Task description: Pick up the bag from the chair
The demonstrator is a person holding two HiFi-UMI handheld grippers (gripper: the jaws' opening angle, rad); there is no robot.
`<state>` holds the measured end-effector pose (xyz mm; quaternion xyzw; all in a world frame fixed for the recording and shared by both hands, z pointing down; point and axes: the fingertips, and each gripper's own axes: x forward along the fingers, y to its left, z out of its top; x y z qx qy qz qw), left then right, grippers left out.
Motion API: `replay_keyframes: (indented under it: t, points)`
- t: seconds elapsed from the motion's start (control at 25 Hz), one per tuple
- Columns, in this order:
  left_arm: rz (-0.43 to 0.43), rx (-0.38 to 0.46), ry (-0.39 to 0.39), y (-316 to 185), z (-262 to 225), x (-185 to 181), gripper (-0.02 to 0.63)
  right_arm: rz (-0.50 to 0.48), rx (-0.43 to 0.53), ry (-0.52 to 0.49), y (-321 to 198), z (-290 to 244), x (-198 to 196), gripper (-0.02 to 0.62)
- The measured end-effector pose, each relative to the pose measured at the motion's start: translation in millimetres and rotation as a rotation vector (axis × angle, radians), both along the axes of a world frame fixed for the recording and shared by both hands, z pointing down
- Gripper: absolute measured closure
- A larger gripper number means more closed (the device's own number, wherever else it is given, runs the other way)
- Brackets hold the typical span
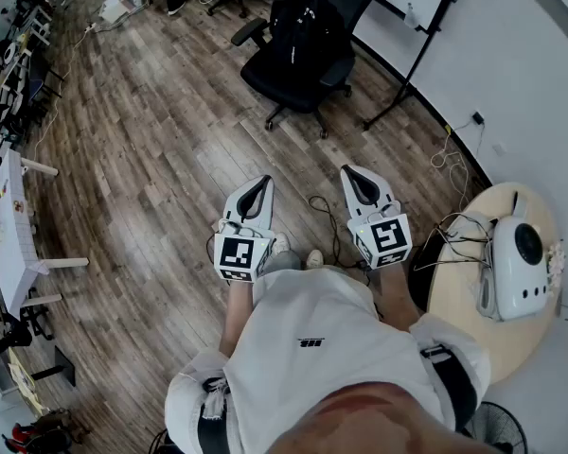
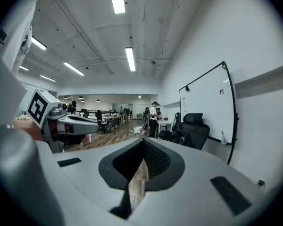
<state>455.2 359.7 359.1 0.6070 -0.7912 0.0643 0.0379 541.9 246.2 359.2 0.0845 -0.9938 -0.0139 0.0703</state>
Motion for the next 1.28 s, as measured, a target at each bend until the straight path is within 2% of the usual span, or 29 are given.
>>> replay_keyframes:
  t: [0.24, 0.4, 0.64, 0.88, 1.04, 1.28]
  points:
    - [-0.013, 0.018, 0.017, -4, -7, 3, 0.596, -0.016, -0.024, -0.060, 0, -8, 5, 0.600]
    - [-0.008, 0.022, 0.020, -6, -8, 2, 0.596, -0.016, -0.049, -0.058, 0, -1, 3, 0.600]
    - [-0.007, 0.028, 0.017, -9, -5, -17, 0.596, 0.003, -0.024, -0.048, -5, 6, -18, 0.600]
    - [-0.003, 0.037, 0.010, -26, 3, -63, 0.597, 0.023, -0.005, -0.028, -25, 15, -61, 0.600]
    - [0.022, 0.029, -0.015, -47, 6, -107, 0.595, 0.040, -0.002, -0.012, -43, 21, -101, 0.600]
    - [0.049, 0.045, 0.010, -81, 7, -176, 0.596, 0.072, 0.009, 0.004, -74, 20, -168, 0.600]
